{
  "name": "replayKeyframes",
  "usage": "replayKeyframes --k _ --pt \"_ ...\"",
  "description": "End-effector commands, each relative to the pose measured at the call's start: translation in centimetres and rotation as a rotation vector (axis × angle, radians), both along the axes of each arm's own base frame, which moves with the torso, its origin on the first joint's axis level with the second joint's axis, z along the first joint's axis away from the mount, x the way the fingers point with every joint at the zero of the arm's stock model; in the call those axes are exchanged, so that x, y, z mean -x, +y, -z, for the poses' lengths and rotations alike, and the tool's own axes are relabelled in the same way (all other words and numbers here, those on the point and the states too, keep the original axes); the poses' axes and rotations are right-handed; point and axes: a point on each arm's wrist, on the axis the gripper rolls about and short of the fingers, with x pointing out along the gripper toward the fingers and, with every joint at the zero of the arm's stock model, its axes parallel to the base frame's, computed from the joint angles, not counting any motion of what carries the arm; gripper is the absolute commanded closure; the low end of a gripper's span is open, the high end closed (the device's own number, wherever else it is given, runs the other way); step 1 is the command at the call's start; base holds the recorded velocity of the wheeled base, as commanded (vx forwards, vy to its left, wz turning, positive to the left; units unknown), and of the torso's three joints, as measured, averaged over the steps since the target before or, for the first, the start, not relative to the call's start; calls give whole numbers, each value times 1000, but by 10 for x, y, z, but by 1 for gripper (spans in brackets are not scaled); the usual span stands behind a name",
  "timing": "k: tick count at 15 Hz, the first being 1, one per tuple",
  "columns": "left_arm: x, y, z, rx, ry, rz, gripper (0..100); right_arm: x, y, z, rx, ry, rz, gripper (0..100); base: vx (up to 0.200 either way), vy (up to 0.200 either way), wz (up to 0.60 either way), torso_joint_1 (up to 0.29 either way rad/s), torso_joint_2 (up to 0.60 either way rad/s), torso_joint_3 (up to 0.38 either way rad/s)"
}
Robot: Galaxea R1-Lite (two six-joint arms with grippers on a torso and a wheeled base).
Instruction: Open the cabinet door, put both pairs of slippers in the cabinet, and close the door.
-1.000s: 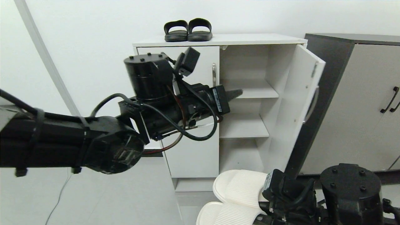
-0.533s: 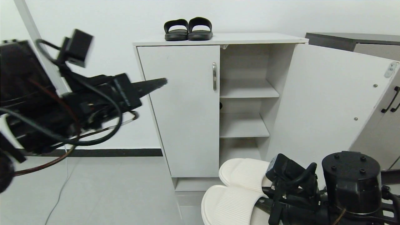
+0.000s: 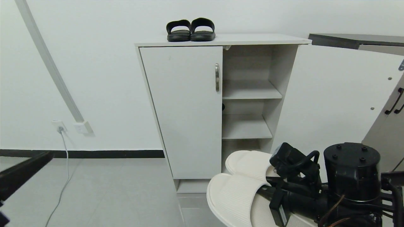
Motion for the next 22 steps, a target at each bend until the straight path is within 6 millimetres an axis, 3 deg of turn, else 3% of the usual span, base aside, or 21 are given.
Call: replayKeyframes --k 1,5,7,8,11,13,22 --pt "43 0 38 -15 9 -22 100 -4 4 -3 -12 -6 32 100 0 0 0 0 0 0" --pt "55 0 65 -34 7 -32 100 -26 24 -6 -47 -12 256 100 0 0 0 0 0 0" --pt "62 0 71 -51 -33 -54 100 -42 39 7 -35 -11 414 100 0 0 0 0 0 0" --pt "64 1 78 -92 -40 -147 100 -55 52 12 -76 -54 538 100 0 0 0 0 0 0" --pt "71 5 111 -224 -50 -323 100 -66 61 18 -97 -76 566 100 0 0 0 0 0 0" --pt "80 6 122 -241 -55 -373 100 -68 62 22 -89 -73 573 100 0 0 0 0 0 0" --pt "85 7 132 -315 -37 -335 100 -85 78 55 -99 -109 656 100 0 0 0 0 0 0"
